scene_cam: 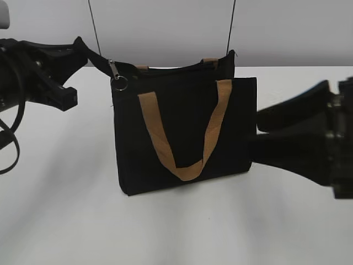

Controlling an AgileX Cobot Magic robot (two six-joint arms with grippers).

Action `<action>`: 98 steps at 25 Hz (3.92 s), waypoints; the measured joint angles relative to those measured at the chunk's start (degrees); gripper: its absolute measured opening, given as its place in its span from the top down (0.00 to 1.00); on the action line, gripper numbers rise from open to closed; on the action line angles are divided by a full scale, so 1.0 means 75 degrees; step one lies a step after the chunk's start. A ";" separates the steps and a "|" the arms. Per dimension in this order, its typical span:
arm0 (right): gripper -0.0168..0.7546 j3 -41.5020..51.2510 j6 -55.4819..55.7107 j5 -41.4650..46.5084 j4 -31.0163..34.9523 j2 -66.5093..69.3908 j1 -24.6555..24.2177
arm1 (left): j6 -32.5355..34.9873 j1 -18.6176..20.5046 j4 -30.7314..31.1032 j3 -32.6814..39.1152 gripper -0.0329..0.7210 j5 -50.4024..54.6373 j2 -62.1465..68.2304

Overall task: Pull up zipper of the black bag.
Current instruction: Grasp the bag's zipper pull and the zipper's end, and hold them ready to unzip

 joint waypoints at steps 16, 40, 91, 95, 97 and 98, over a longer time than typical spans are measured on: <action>0.42 -0.3948 -0.1622 -0.0195 0.0540 0.4794 0.1081 | 0.0000 -0.0016 0.0007 0.0000 0.93 0.0000 0.0000; 0.54 -0.5316 -0.1796 -0.0316 0.1154 0.6527 0.1633 | 0.0000 -0.0016 0.0007 0.0000 0.93 -0.0007 0.0000; 0.98 -0.5316 -0.0194 0.0214 0.0773 0.6367 0.1628 | 0.0000 -0.0016 -0.0009 0.0000 0.93 0.1719 0.0000; 0.98 -0.5316 0.0149 0.0435 0.0773 0.6367 0.1628 | 0.0000 -0.0016 -0.0009 0.0000 0.93 0.1892 0.0000; 0.98 -0.5316 0.0268 0.0508 0.0773 0.6367 0.1628 | 0.0000 -0.0016 -0.0009 0.0000 0.93 0.1921 0.0000; 0.98 -0.5316 0.0308 0.0535 0.0782 0.6361 0.1628 | 0.0000 -0.0016 -0.0009 0.0000 0.93 0.1937 0.0000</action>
